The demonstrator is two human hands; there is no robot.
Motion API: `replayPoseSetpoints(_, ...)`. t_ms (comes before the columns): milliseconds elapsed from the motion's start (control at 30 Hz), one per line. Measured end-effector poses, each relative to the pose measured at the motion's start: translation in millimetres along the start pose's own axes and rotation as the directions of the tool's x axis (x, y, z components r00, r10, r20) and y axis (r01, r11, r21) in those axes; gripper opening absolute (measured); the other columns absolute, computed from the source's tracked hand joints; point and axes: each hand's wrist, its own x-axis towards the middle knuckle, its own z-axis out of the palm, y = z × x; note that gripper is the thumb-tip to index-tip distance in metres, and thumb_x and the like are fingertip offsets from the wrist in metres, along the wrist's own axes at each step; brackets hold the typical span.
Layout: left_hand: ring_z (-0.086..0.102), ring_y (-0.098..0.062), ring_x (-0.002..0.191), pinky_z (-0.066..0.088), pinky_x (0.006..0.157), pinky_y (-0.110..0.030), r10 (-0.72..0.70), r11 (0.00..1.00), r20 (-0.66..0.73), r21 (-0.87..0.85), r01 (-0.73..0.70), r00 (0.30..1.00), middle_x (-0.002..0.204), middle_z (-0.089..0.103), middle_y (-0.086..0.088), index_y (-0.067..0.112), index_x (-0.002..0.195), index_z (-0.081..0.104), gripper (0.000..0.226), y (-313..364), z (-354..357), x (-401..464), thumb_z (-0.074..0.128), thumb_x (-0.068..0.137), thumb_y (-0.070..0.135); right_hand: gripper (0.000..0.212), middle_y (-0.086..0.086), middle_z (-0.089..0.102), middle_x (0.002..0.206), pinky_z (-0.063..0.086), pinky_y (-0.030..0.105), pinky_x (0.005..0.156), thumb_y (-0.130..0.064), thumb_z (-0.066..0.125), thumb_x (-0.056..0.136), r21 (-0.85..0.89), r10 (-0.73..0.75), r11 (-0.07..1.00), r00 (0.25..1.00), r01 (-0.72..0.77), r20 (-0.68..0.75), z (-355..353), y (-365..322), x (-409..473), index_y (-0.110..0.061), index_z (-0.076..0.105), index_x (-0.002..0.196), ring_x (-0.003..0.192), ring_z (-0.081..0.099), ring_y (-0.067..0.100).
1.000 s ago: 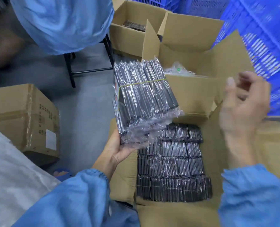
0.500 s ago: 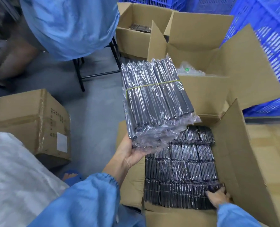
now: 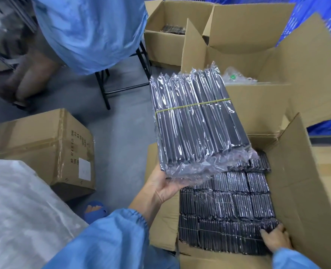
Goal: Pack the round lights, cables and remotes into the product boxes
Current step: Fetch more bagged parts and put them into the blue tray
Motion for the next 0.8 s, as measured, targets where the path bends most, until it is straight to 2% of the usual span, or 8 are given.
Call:
replayPoseSetpoints(167, 0.035, -0.061, 0.132, 0.019, 0.112, -0.07, -0.001, 1.0, 0.024, -0.008, 0.001, 1.0, 0.142, 0.036, -0.043, 0.001, 0.145, 0.035, 0.083, -5, 2, 1, 0.07, 0.073, 0.019, 0.089, 0.03, 0.044, 0.142, 0.034, 0.044, 0.109, -0.022, 0.076, 0.083, 0.178, 0.018, 0.984, 1.0, -0.02, 0.015, -8, 3, 6, -0.004, 0.021, 0.151, 0.128, 0.045, 0.046)
replayPoseSetpoints(300, 0.035, -0.061, 0.131, 0.019, 0.111, -0.072, 0.014, 0.997, -0.001, 0.076, -0.014, 1.0, 0.141, 0.038, -0.043, 0.0, 0.142, 0.039, 0.1, -6, 4, -2, 0.088, 0.055, 0.01, 0.1, 0.03, 0.043, 0.143, 0.035, 0.044, 0.109, -0.017, 0.082, 0.077, 0.137, 0.005, 0.991, 1.0, -0.008, 0.028, -14, 1, 11, -0.001, 0.018, 0.152, 0.128, 0.046, 0.045)
replayPoseSetpoints(400, 0.039, -0.061, 0.128, 0.024, 0.106, -0.075, 0.024, 0.997, 0.024, 0.079, -0.026, 0.999, 0.138, 0.042, -0.042, 0.001, 0.144, 0.039, 0.089, -6, 7, -5, 0.08, 0.066, 0.011, 0.109, 0.032, 0.048, 0.136, 0.04, 0.045, 0.103, -0.02, 0.084, 0.073, 0.053, 0.002, 0.999, 1.0, -0.003, 0.012, -16, -5, 7, -0.007, 0.011, 0.153, 0.123, 0.05, 0.046)
replayPoseSetpoints(533, 0.044, -0.063, 0.122, 0.035, 0.089, -0.08, 0.037, 0.998, 0.015, 0.058, -0.038, 0.999, 0.134, 0.044, -0.044, 0.001, 0.134, 0.045, 0.119, -8, 12, -7, 0.101, 0.029, 0.003, 0.112, 0.035, 0.053, 0.126, 0.045, 0.045, 0.094, -0.027, 0.086, 0.069, -0.007, -0.026, 1.0, 0.996, 0.025, -0.082, -19, -9, -11, -0.012, 0.012, 0.152, 0.112, 0.056, 0.046)
replayPoseSetpoints(600, 0.042, -0.064, 0.124, 0.034, 0.089, -0.08, 0.026, 0.999, 0.018, 0.038, -0.027, 0.999, 0.138, 0.04, -0.044, 0.002, 0.136, 0.044, 0.12, -8, 14, -9, 0.101, 0.03, 0.003, 0.111, 0.035, 0.054, 0.123, 0.046, 0.045, 0.091, -0.032, 0.085, 0.069, -0.007, -0.067, 0.998, 0.988, 0.066, -0.139, -26, -14, -26, -0.015, 0.012, 0.151, 0.108, 0.059, 0.046)
replayPoseSetpoints(700, 0.036, -0.069, 0.124, 0.032, 0.093, -0.081, 0.021, 1.0, -0.012, -0.022, -0.021, 1.0, 0.142, 0.03, -0.046, 0.004, 0.14, 0.038, 0.117, -5, 15, -12, 0.097, 0.038, 0.003, 0.102, 0.033, 0.057, 0.117, 0.048, 0.047, 0.09, -0.036, 0.085, 0.068, 0.068, -0.196, 0.973, 0.945, 0.22, -0.263, -51, -32, -52, -0.026, 0.02, 0.146, 0.101, 0.061, 0.045)
replayPoseSetpoints(767, 0.041, -0.07, 0.118, 0.038, 0.087, -0.081, 0.007, 0.999, -0.034, -0.046, -0.009, 0.999, 0.133, 0.037, -0.049, 0.002, 0.137, 0.039, 0.112, -4, 12, -12, 0.098, 0.042, 0.003, 0.089, 0.026, 0.059, 0.121, 0.047, 0.046, 0.094, -0.046, 0.084, 0.069, 0.232, -0.222, 0.924, 0.919, 0.305, -0.325, -72, -48, -74, -0.038, 0.028, 0.137, 0.106, 0.06, 0.043)
replayPoseSetpoints(800, 0.042, -0.071, 0.117, 0.04, 0.085, -0.08, -0.012, 0.999, -0.033, -0.049, 0.01, 0.999, 0.13, 0.039, -0.05, 0.002, 0.137, 0.04, 0.1, -3, 12, -14, 0.095, 0.054, 0.005, 0.079, 0.021, 0.059, 0.125, 0.046, 0.044, 0.095, -0.047, 0.081, 0.074, 0.345, -0.229, 0.869, 0.908, 0.353, -0.351, -84, -59, -86, -0.041, 0.031, 0.135, 0.109, 0.059, 0.039)
